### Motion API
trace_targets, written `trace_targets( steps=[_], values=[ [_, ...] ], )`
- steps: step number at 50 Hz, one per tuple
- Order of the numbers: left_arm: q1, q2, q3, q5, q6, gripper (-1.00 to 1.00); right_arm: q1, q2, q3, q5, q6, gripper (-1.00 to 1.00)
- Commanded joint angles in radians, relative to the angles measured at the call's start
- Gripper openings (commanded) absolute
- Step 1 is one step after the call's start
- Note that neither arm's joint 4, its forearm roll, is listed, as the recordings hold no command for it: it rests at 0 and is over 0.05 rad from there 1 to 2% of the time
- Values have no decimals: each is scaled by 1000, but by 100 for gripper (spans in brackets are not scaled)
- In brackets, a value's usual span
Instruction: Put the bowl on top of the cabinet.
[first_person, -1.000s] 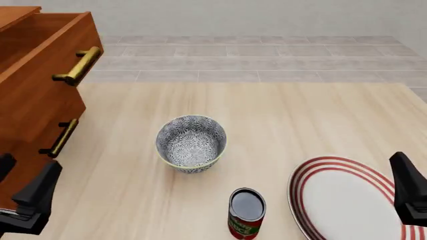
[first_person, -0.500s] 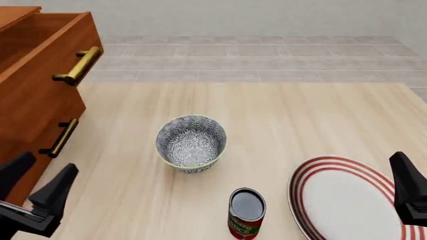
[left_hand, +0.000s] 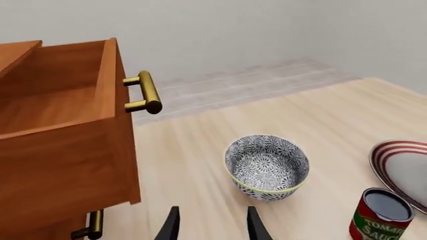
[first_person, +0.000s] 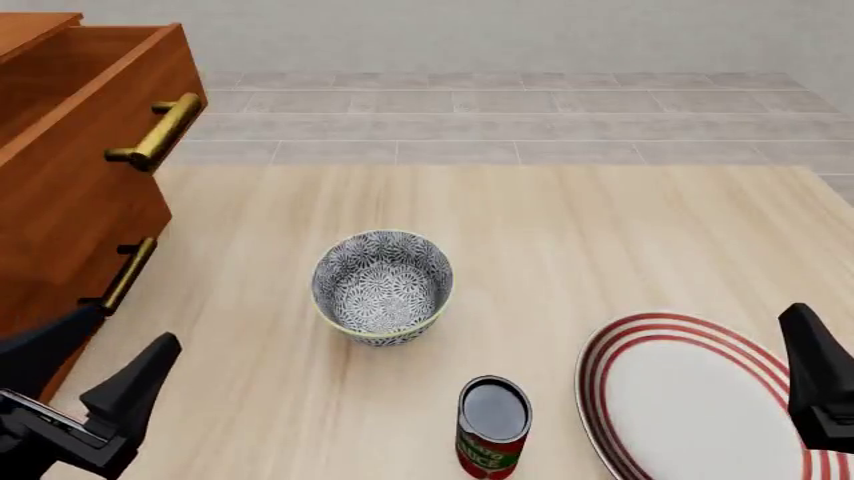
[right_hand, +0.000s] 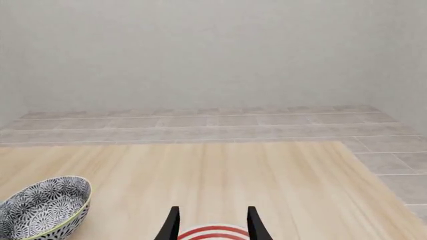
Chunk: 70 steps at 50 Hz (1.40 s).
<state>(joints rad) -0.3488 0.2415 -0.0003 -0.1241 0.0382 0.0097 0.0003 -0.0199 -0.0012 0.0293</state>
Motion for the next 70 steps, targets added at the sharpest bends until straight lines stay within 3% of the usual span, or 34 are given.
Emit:
trace_targets(
  steps=[1,20,70],
  values=[
    [-41,57,0,-44,-7,100,-1,0,0,0,2,100],
    [-92,164,0,-133,-1,100,-1,0,-2,1,5,100],
    [-169,637,-34,-551,-18,100,1,0,3,-2,11,100]
  ],
)
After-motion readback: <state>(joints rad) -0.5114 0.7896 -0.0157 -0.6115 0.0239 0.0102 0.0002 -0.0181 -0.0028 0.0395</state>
